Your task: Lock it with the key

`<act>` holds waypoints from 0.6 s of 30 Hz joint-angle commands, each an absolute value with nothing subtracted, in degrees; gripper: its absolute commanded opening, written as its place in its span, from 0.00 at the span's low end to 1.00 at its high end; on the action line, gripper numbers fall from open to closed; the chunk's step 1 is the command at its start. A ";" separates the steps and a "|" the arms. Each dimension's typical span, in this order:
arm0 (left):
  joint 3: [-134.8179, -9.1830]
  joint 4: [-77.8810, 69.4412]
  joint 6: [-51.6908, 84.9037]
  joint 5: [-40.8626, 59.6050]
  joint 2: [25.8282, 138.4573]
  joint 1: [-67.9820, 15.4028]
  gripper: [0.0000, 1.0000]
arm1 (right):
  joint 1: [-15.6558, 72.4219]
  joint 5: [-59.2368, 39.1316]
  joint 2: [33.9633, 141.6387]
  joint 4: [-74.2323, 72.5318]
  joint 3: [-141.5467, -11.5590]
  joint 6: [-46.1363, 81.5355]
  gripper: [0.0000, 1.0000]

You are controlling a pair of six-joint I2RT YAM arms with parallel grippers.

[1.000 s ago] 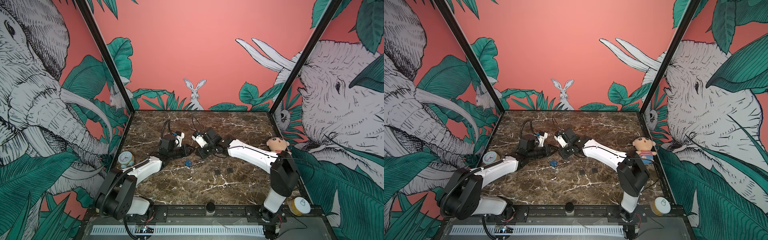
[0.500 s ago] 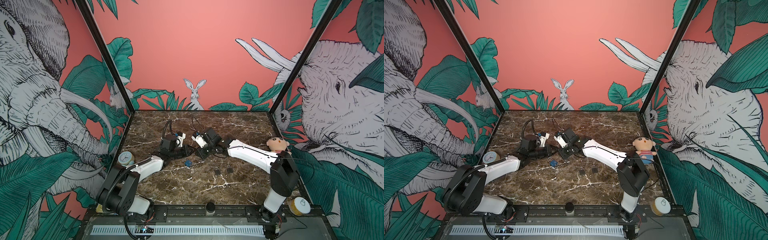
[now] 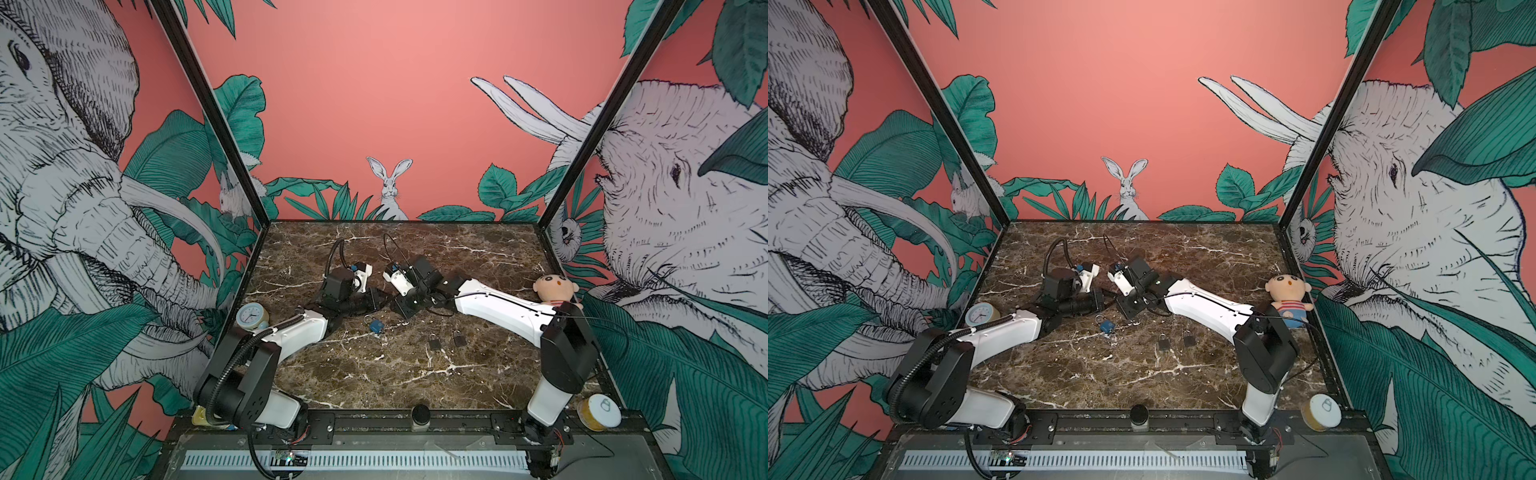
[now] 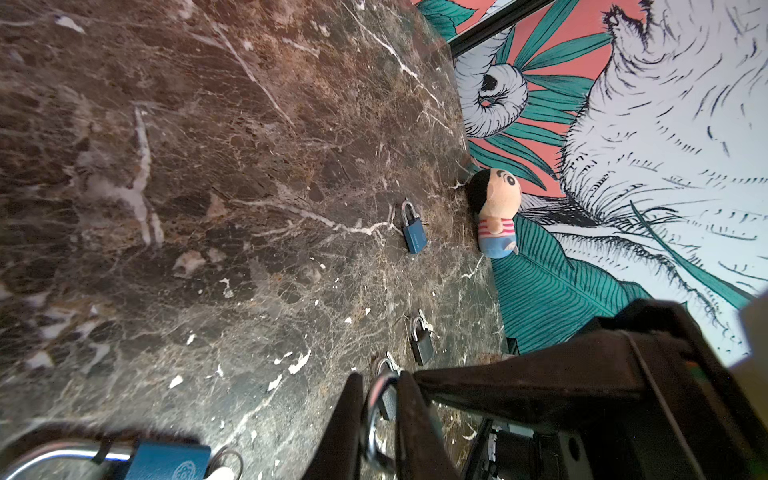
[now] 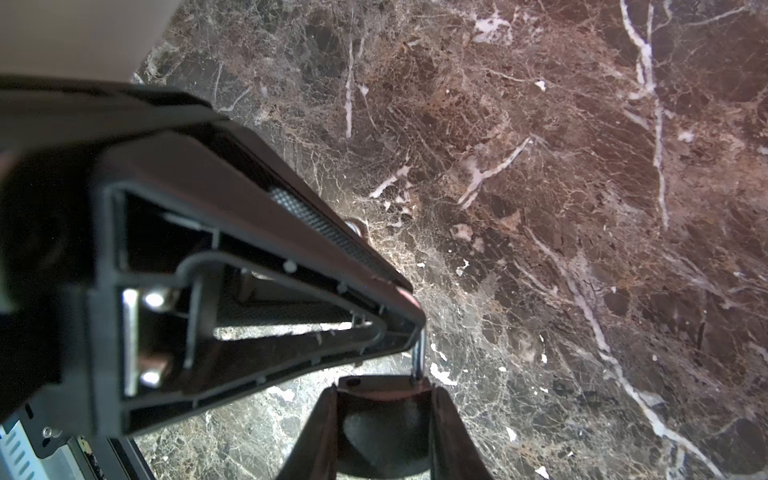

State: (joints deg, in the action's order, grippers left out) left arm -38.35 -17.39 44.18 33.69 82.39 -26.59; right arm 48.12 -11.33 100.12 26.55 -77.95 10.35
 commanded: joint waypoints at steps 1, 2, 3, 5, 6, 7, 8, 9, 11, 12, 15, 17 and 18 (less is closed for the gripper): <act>-39.48 -18.77 44.54 34.01 82.45 -26.89 0.16 | 48.87 -11.65 99.29 25.68 -79.72 10.37 0.15; -39.51 -18.77 44.63 34.01 82.44 -26.89 0.14 | 48.87 -11.64 99.31 25.74 -79.72 10.42 0.15; -39.44 -18.71 44.73 34.01 82.49 -26.89 0.13 | 48.87 -11.66 99.22 25.70 -79.72 10.45 0.15; -39.40 -18.70 44.77 35.71 82.61 -26.85 0.07 | 48.94 -11.62 99.00 25.67 -79.80 10.42 0.15; -39.38 -18.76 44.82 35.88 82.66 -26.89 0.04 | 48.94 -11.68 98.90 25.62 -79.80 10.44 0.15; -39.38 -18.89 44.85 36.03 82.75 -26.89 0.00 | 48.95 -11.65 98.88 25.66 -79.89 10.46 0.14; -39.38 -19.10 45.03 36.11 82.81 -26.96 0.00 | 48.95 -11.67 98.79 25.53 -79.89 10.48 0.14; -39.34 -19.30 45.21 36.16 82.81 -26.85 0.00 | 48.90 -11.75 98.64 25.36 -79.81 10.60 0.14; -39.18 -19.59 45.59 36.06 82.86 -26.89 0.00 | 48.91 -12.37 98.53 25.34 -79.65 10.61 0.27; -39.05 -19.89 45.95 35.87 82.67 -26.87 0.00 | 48.87 -12.74 98.36 25.06 -79.34 10.64 0.36; -38.26 -21.71 47.35 34.92 81.81 -26.89 0.00 | 48.42 -14.75 97.11 22.81 -77.22 11.91 0.48; -38.14 -22.22 48.46 34.89 81.01 -26.83 0.00 | 47.39 -17.01 95.30 20.62 -75.59 13.64 0.49; -38.14 -22.24 49.00 32.92 80.46 -26.89 0.00 | 46.61 -18.16 94.07 18.83 -72.85 14.90 0.49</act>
State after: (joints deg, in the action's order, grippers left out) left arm -38.48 -19.33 47.05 34.85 82.48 -26.59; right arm 47.59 -14.33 98.02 23.44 -75.83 12.05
